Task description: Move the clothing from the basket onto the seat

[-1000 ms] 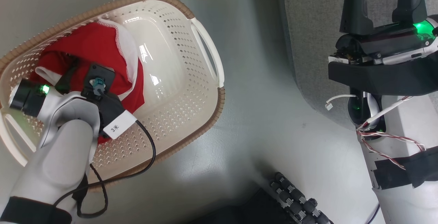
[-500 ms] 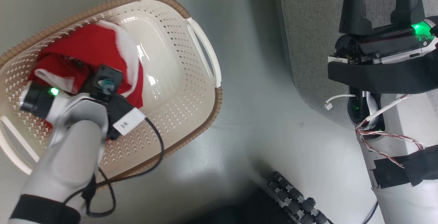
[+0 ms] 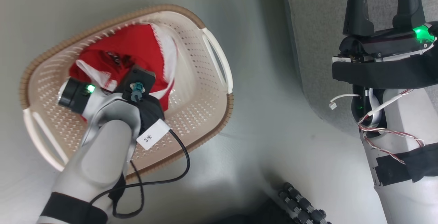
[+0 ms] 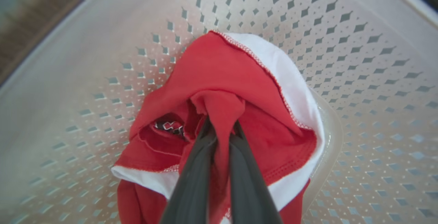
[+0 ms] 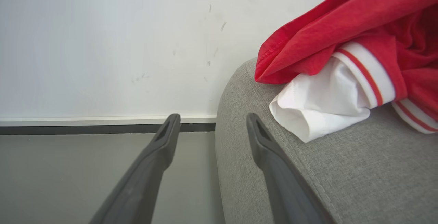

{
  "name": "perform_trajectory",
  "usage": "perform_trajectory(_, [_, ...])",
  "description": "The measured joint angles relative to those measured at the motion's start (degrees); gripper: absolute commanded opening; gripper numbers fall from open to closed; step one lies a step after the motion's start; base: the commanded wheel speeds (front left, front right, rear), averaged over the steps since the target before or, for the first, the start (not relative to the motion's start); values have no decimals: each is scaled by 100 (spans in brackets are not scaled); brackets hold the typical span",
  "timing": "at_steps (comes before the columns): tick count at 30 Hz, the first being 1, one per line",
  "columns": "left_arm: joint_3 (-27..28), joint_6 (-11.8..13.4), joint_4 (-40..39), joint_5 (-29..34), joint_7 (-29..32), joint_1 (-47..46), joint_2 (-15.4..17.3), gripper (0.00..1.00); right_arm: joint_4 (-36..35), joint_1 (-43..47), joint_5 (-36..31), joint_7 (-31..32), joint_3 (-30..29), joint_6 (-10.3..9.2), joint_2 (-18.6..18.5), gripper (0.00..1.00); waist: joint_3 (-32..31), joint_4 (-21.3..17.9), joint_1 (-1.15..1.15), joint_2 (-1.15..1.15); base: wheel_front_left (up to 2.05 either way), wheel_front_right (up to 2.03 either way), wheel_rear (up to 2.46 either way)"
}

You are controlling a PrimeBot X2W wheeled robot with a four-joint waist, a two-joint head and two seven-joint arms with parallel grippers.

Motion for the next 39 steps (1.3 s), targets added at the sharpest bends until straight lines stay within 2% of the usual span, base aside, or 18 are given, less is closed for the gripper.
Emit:
perform_trajectory(8, [131,-154,-104,-434,-448,234,-238,0,224,221,-59,0,-114,16,-127,100,-378,227,0,0,0,0,0])
perform_trajectory(21, [169,-608,-532,-965,-1183,478,-391,0,632,733,-142,0,-290,23,-278,100,-1339,705,-1,0,0,0,0])
perform_trajectory(30, [213,-838,-818,-1328,-1310,519,-427,0,904,1090,-145,1,-330,42,-286,100,-2092,1018,-1,-1,0,0,0])
perform_trajectory(39, [280,-961,-1004,-1613,-1336,586,-448,0,1134,1407,-148,1,-263,99,-249,100,-2880,1243,-1,-1,0,0,0])
